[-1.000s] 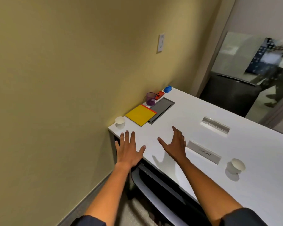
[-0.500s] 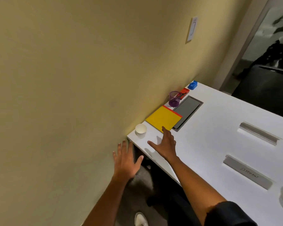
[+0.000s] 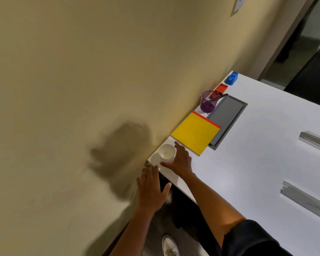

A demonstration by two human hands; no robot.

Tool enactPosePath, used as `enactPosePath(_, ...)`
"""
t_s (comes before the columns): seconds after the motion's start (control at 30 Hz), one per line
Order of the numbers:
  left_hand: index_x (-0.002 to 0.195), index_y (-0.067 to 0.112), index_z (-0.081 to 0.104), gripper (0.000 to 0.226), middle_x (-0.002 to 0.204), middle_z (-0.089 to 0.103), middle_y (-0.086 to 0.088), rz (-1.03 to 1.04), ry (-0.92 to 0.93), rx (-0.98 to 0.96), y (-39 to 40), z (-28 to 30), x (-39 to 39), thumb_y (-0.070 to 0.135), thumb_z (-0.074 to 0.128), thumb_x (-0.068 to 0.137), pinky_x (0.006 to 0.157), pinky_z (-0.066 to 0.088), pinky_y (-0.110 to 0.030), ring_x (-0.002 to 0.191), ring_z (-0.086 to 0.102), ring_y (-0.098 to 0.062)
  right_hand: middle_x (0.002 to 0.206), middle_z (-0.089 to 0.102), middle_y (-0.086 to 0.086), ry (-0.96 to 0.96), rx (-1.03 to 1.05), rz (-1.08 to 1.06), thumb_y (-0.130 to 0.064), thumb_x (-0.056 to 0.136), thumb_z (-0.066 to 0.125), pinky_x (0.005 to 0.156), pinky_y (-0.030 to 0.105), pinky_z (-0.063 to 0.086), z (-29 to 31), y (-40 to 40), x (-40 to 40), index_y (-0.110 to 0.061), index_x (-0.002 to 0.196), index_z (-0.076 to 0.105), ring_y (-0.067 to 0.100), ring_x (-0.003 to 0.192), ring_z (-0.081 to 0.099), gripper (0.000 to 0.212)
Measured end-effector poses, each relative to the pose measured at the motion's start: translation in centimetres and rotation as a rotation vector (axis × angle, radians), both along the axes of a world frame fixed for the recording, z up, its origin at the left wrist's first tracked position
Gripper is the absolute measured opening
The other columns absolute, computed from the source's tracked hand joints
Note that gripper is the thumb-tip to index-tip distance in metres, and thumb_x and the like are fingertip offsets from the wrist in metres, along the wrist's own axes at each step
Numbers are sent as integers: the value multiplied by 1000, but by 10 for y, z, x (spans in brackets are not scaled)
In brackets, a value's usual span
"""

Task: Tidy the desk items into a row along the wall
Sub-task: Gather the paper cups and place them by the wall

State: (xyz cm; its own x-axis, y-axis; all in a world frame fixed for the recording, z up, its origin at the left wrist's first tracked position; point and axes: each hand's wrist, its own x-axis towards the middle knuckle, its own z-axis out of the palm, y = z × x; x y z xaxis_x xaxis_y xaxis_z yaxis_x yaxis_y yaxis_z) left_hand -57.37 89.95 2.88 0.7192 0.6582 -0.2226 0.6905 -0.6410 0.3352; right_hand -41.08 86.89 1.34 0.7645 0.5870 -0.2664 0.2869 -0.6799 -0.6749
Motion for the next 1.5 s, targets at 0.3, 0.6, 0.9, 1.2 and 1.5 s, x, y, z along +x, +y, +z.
enactPosePath(0.3,152,26,-2,87,161,-4,-1,39,-9,-49,11,-8,6,66,38,86,118,10,-53,148,-2,-25,140,47,2,-9,24,5,-39,69,83,103,42,34,-18,14,10,-24,141,37,26,128,42,87)
enactPosePath(0.6,151,28,-3,86,161,-4,-2,55,-44,-59,-8,16,-11,63,42,87,118,9,-52,148,-1,-26,133,52,3,-37,104,-31,-37,66,84,98,42,42,5,-22,3,-21,135,42,27,122,49,82)
enactPosePath(0.9,150,22,13,82,159,13,-9,-10,-122,124,-70,78,-30,66,38,86,114,22,-53,146,14,-30,131,52,1,-143,235,-65,-39,63,85,94,44,47,75,-121,-11,-24,130,44,27,118,51,80)
enactPosePath(1.2,152,21,2,81,161,-5,-5,-149,-230,106,-177,140,-57,63,36,90,117,7,-54,148,-6,-27,129,54,0,-273,261,-126,-43,64,82,93,43,46,135,-270,-50,-25,127,46,25,116,53,75)
enactPosePath(1.5,151,23,-2,80,161,-10,-5,-385,-234,74,-325,161,-48,64,32,91,117,2,-54,147,-11,-28,127,54,-5,-306,227,-327,-47,63,79,96,44,47,159,-451,-87,-30,126,45,22,116,53,73)
